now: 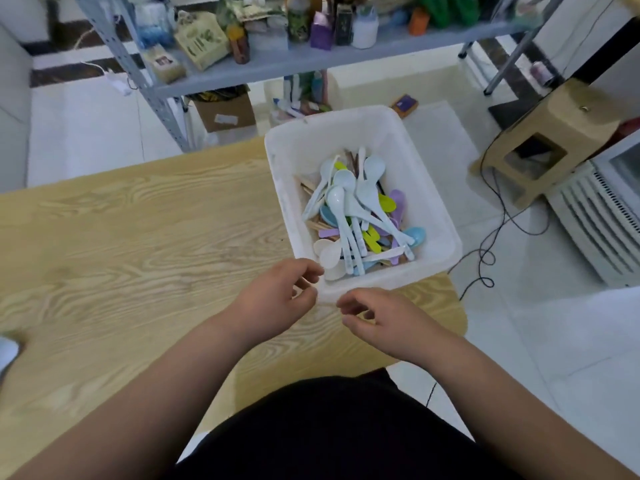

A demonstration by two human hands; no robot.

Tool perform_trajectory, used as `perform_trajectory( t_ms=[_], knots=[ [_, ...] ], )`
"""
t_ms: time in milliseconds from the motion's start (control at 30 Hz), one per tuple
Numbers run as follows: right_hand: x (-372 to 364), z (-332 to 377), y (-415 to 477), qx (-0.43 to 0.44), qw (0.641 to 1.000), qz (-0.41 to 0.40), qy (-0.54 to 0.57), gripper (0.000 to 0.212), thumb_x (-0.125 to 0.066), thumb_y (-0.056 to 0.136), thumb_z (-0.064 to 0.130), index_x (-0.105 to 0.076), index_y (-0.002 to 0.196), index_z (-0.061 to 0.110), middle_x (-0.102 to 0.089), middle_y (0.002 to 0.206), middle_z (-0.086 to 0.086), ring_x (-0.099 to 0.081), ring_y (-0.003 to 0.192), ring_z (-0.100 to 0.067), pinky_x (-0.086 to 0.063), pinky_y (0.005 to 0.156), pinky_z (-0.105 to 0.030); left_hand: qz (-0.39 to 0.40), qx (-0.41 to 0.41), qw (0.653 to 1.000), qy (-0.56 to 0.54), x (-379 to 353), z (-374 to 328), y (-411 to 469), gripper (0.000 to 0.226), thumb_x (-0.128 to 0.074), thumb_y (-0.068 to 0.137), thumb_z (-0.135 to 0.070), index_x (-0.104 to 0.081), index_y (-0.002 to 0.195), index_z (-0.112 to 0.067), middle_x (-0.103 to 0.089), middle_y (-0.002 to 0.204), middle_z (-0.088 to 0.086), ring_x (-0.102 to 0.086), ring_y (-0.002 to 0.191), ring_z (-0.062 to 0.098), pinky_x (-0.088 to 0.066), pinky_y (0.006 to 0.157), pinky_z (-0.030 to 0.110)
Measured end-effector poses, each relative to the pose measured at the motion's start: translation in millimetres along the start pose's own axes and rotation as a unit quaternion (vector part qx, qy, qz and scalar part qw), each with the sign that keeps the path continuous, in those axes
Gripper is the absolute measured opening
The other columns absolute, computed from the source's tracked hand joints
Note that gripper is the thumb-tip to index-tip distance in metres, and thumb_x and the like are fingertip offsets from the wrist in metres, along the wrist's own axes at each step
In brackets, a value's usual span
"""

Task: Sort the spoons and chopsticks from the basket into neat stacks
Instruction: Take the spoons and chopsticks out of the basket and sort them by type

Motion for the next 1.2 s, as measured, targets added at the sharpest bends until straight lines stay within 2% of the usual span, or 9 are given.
perform_trajectory(
  t_ms=[167,333,567,700,800,900,1067,1133,1200],
  knots=[
    [52.4,-24.4,42.1,0.051,0.998,0.039,-0.008,0.022,-0.061,0.095,0.033,-0.065,0.117,0.032,-0.066,0.108,0.019,-0.06,0.101,0.007,-0.052,0.09,-0.023,-0.076,0.103,0.991,-0.028,-20.8,-7.4,21.5,0.026,-0.06,0.094,-0.021,-0.06,0.116,-0.034,-0.062,0.108,-0.017,-0.057,0.097,-0.01,-0.043,0.075,0.004],
    [96.5,-59.0,93.9,0.039,0.992,0.007,-0.123,0.029,-0.056,0.094,0.032,-0.059,0.121,0.022,-0.063,0.11,0.002,-0.062,0.098,-0.021,-0.054,0.084,-0.042,-0.096,0.162,0.98,-0.061,-55.8,-16.2,40.7,0.025,-0.059,0.095,-0.018,-0.06,0.118,-0.029,-0.061,0.109,-0.015,-0.058,0.096,-0.006,-0.045,0.077,0.009],
    [104.6,-93.4,147.0,-0.055,0.956,0.005,-0.29,0.036,-0.062,0.091,0.015,-0.045,0.122,0.007,-0.046,0.132,-0.015,-0.053,0.118,-0.036,-0.041,0.071,-0.038,-0.091,0.238,0.964,-0.08,-64.3,-0.5,90.5,0.035,-0.06,0.094,-0.021,-0.053,0.128,-0.025,-0.061,0.11,-0.008,-0.061,0.085,0.005,-0.047,0.067,0.018],
    [98.7,-98.3,152.1,-0.068,0.954,0.007,-0.291,0.05,-0.073,0.083,0.004,-0.044,0.125,0.007,-0.037,0.14,-0.019,-0.057,0.111,-0.039,-0.044,0.07,-0.037,-0.099,0.298,0.948,-0.045,-57.3,28.6,132.5,0.026,-0.065,0.09,-0.03,-0.053,0.111,-0.018,-0.064,0.097,-0.003,-0.062,0.082,0.014,-0.045,0.064,0.027],
    [100.1,-100.1,151.1,-0.058,0.957,-0.009,-0.283,0.032,-0.058,0.094,0.006,-0.045,0.123,0.009,-0.041,0.136,-0.017,-0.058,0.106,-0.038,-0.041,0.069,-0.036,-0.097,0.313,0.945,0.004,-59.3,40.5,160.0,0.041,-0.07,0.086,-0.039,-0.053,0.107,-0.008,-0.066,0.093,0.008,-0.064,0.08,0.025,-0.054,0.07,0.037],
    [103.8,-101.3,148.1,-0.056,0.957,-0.007,-0.284,0.031,-0.058,0.095,0.007,-0.046,0.123,0.007,-0.044,0.138,-0.018,-0.059,0.105,-0.037,-0.035,0.069,-0.035,-0.097,0.323,0.941,0.024,-63.9,45.0,172.6,0.042,-0.067,0.087,-0.028,-0.048,0.115,-0.002,-0.062,0.102,0.016,-0.062,0.086,0.034,-0.054,0.075,0.04],
    [108.6,-106.3,142.4,-0.057,0.974,-0.014,-0.218,0.039,-0.062,0.089,-0.001,-0.047,0.124,0.005,-0.055,0.128,-0.017,-0.061,0.099,-0.038,-0.044,0.066,-0.036,-0.112,0.316,0.942,-0.026,-58.2,46.0,166.1,0.008,-0.055,0.09,-0.013,-0.052,0.096,-0.009,-0.06,0.084,0.008,-0.059,0.074,0.027,-0.04,0.056,0.029],
    [109.2,-107.1,138.2,-0.045,0.982,-0.022,-0.181,0.046,-0.065,0.088,0.0,-0.047,0.129,0.007,-0.05,0.139,-0.018,-0.062,0.096,-0.034,-0.053,0.065,-0.037,-0.127,0.324,0.936,-0.054,-53.7,45.2,152.6,0.014,-0.056,0.092,-0.018,-0.052,0.105,-0.015,-0.062,0.086,0.002,-0.061,0.075,0.02,-0.046,0.059,0.03],
    [114.9,-103.8,131.0,-0.036,0.992,-0.042,-0.115,0.035,-0.055,0.095,0.003,-0.051,0.129,0.009,-0.042,0.149,-0.013,-0.062,0.082,-0.018,-0.054,0.05,-0.028,-0.146,0.323,0.929,-0.106,-51.6,42.3,140.8,0.022,-0.058,0.092,-0.024,-0.054,0.113,-0.021,-0.067,0.09,0.0,-0.067,0.08,0.021,-0.058,0.064,0.036]
  ],
)
Point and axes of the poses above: each hand's wrist, its own y-axis towards the middle knuckle, its own x-axis out of the back of the hand, z = x × y, the point moved 9 cm from there along y, towards the middle knuckle
